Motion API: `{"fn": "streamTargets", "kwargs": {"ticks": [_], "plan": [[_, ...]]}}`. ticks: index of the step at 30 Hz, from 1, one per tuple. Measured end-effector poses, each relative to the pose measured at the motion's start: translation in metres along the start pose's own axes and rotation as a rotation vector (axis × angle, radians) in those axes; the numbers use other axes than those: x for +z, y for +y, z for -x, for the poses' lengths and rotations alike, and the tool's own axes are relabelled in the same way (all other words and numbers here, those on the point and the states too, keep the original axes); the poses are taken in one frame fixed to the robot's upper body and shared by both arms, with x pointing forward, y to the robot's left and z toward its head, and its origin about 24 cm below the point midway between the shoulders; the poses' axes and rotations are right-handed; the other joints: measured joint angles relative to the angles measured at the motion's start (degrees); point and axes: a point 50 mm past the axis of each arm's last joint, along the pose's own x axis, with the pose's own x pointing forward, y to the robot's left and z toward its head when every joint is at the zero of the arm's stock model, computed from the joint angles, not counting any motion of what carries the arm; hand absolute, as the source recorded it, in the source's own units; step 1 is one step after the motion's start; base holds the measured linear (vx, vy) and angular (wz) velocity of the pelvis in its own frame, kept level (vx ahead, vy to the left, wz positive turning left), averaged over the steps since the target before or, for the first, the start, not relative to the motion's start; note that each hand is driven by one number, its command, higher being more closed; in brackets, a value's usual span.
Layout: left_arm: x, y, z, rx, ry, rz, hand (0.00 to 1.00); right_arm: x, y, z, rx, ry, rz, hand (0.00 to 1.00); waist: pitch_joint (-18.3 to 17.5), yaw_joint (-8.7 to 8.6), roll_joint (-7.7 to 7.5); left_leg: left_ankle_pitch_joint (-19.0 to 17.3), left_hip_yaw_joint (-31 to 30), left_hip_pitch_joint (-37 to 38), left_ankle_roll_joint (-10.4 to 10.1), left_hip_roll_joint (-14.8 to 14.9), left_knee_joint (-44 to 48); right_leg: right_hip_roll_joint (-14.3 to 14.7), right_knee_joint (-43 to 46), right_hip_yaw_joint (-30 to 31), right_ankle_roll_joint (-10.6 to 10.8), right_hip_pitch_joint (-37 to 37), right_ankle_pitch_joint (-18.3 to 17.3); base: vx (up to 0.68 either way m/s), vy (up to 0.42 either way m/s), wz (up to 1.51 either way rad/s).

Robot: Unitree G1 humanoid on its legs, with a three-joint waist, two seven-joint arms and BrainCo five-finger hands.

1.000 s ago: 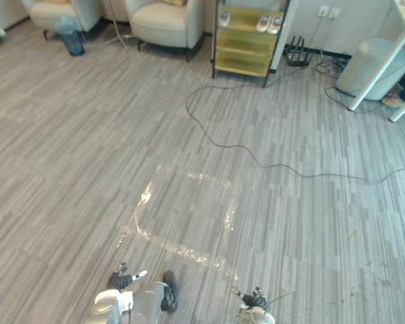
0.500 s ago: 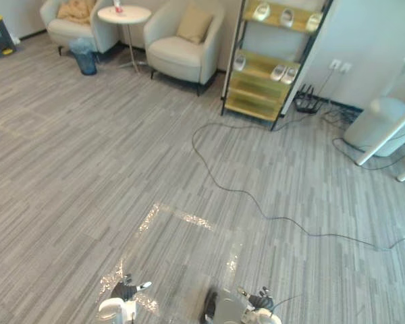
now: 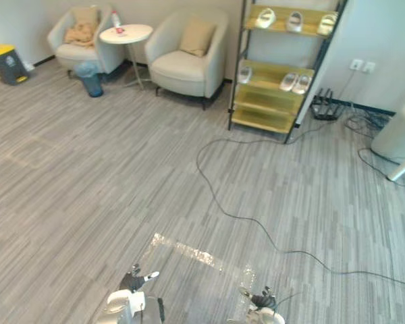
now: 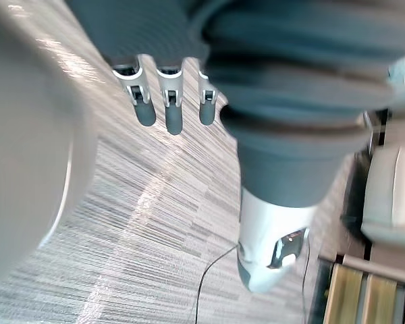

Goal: Pick up cushions and gather them together orderly.

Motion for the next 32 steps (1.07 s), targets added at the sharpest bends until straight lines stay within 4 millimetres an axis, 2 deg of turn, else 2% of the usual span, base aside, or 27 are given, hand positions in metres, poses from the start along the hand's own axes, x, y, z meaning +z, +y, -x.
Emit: {"fn": "streamTargets", "kwargs": {"ticks": [1, 2, 3, 4, 6, 9, 10, 12, 13, 14, 15, 16, 19, 24, 26, 29, 32], "plan": [[-0.001, 0.008, -0.001, 0.017, 0.007, -0.017, 0.00, -0.006, 0.008, 0.002, 0.016, 0.018, -0.009, 0.00, -0.97, -0.38, -2.30, -0.77, 2.07, 0.72, 1.19, -1.19, -0.24, -1.90, -0.12, 1.07, 1.17, 0.29, 0.40, 0.33, 0.122, -0.26], [-0.001, 0.012, -0.001, 0.024, 0.008, -0.025, 0.00, -0.010, 0.011, 0.004, 0.024, 0.030, -0.016, 0.00, -1.33, -0.58, -3.62, -1.93, 2.95, 0.72, 1.71, -1.59, 0.45, -2.76, -0.12, 1.36, 1.97, 0.29, 1.02, 0.45, 0.193, -0.27], [0.000, 0.015, -0.002, 0.029, 0.008, -0.033, 0.00, -0.015, 0.014, 0.006, 0.031, 0.044, -0.018, 0.00, -1.84, -0.45, -4.63, -3.05, 4.40, 0.98, 2.42, -1.94, 1.22, -3.68, 0.18, 2.16, 2.26, 0.22, 2.03, 0.39, 0.215, -0.28], [0.001, 0.016, -0.002, 0.030, 0.008, -0.035, 0.00, -0.015, 0.018, 0.006, 0.042, 0.046, -0.020, 0.00, -2.08, -0.07, -4.96, -3.34, 5.60, 1.88, 2.90, -2.07, 0.68, -4.03, 0.89, 3.08, 2.38, -0.16, 2.87, 0.34, 0.217, -0.48], [-0.001, 0.016, -0.002, 0.029, 0.016, -0.038, 0.00, -0.014, 0.023, 0.006, 0.066, 0.040, 0.006, 0.00, -2.24, 0.85, -4.78, -3.61, 7.69, 4.54, 3.36, -2.38, -1.49, -4.81, 4.00, 4.92, 2.47, -1.63, 4.39, 0.23, 0.168, -0.49], [-0.007, 0.019, -0.001, 0.032, 0.040, -0.044, 0.00, -0.015, 0.023, 0.007, 0.074, 0.048, 0.025, 0.00, -2.30, 0.93, -4.35, -4.11, 8.94, 8.75, 4.22, -3.29, -4.26, -6.21, 9.47, 5.14, 2.49, -2.78, 5.28, 0.16, 0.107, -0.19], [-0.012, 0.021, 0.000, 0.036, 0.058, -0.045, 0.00, -0.017, 0.021, 0.007, 0.070, 0.052, 0.021, 0.00, -2.83, 0.76, -3.28, -4.21, 8.77, 9.81, 4.40, -3.09, -5.46, -6.12, 10.74, 4.83, 2.70, -3.61, 4.27, 0.13, 0.027, -0.04], [-0.014, 0.021, 0.001, 0.038, 0.068, -0.045, 0.00, -0.016, 0.020, 0.007, 0.067, 0.050, 0.018, 0.00, -3.00, 0.71, -2.80, -4.22, 8.12, 10.81, 4.40, -2.65, -6.77, -5.28, 9.21, 4.02, 2.43, -3.75, 1.88, 0.09, -0.023, 0.02], [-0.015, 0.022, 0.001, 0.040, 0.073, -0.046, 0.00, -0.016, 0.020, 0.007, 0.067, 0.050, 0.018, 0.00, -3.10, 0.61, -2.71, -4.21, 7.32, 10.94, 4.38, -2.53, -7.22, -4.35, 5.76, 3.21, 2.17, -4.05, 1.74, 0.01, -0.129, 0.13], [-0.015, 0.023, 0.001, 0.043, 0.073, -0.048, 0.00, -0.017, 0.018, 0.007, 0.061, 0.053, 0.017, 0.00, -3.41, 0.58, -3.45, -4.19, 6.95, 10.80, 4.21, -3.39, -7.21, -3.86, 1.47, 2.23, 1.76, -4.37, 3.59, 0.00, -0.156, 0.17], [-0.016, 0.023, 0.001, 0.042, 0.078, -0.048, 0.00, -0.017, 0.016, 0.006, 0.054, 0.052, 0.017, 0.00, -3.69, 0.50, -3.59, -4.13, 6.57, 10.85, 4.08, -3.61, -7.28, -3.93, 1.37, 1.71, 1.94, -3.88, 3.43, 0.00, -0.154, 0.16], [-0.020, 0.019, 0.002, 0.035, 0.093, -0.041, 0.00, -0.017, 0.008, 0.005, 0.034, 0.053, 0.022, 0.00, -4.34, 0.20, -2.39, -3.47, 5.57, 10.93, 3.07, -3.59, -8.00, -3.58, 0.86, 1.67, 1.91, -3.76, 3.48, 0.01, -0.069, 0.10], [-0.025, 0.015, 0.005, 0.031, 0.105, -0.031, 0.00, -0.019, -0.005, 0.005, 0.002, 0.061, 0.037, 0.00, -4.81, 0.12, -1.26, -1.12, 4.44, 12.65, 1.68, -3.46, -12.03, -3.27, -0.31, 0.58, 1.91, -2.82, 3.48, -0.04, -0.105, 0.16], [-0.026, 0.017, 0.005, 0.031, 0.106, -0.032, 0.00, -0.025, -0.011, 0.006, -0.012, 0.082, 0.044, 0.00, -4.72, 0.08, -2.12, 3.08, 4.17, 15.34, 1.26, -3.87, -18.50, -3.13, -2.24, 0.31, 1.79, -2.06, 3.55, -0.07, -0.057, 0.03], [-0.026, 0.018, 0.005, 0.031, 0.105, -0.035, 0.00, -0.034, -0.016, 0.009, -0.024, 0.113, 0.049, 0.00, -4.66, 0.08, -2.98, 5.44, 4.10, 17.26, 1.63, -4.59, -22.64, -3.57, -2.92, 0.26, 1.80, -1.80, 3.55, -0.10, 0.009, 0.04], [-0.026, 0.021, 0.005, 0.026, 0.105, -0.041, 0.00, -0.035, -0.018, 0.010, -0.028, 0.115, 0.050, 0.00, -4.64, 0.01, -3.74, 7.39, 4.10, 18.85, 2.23, -5.22, -25.90, -3.95, -3.06, 0.39, 2.27, -1.71, 3.80, -0.08, 0.038, 0.03], [-0.025, 0.021, 0.005, 0.015, 0.103, -0.064, 0.00, -0.037, -0.018, 0.010, -0.028, 0.120, 0.050, 0.00, -4.78, 0.00, -3.78, 8.32, 3.86, 19.04, 2.94, -5.95, -27.26, -4.54, -3.64, 0.42, 2.90, -1.76, 4.13, -0.05, 0.050, 0.06]]}}
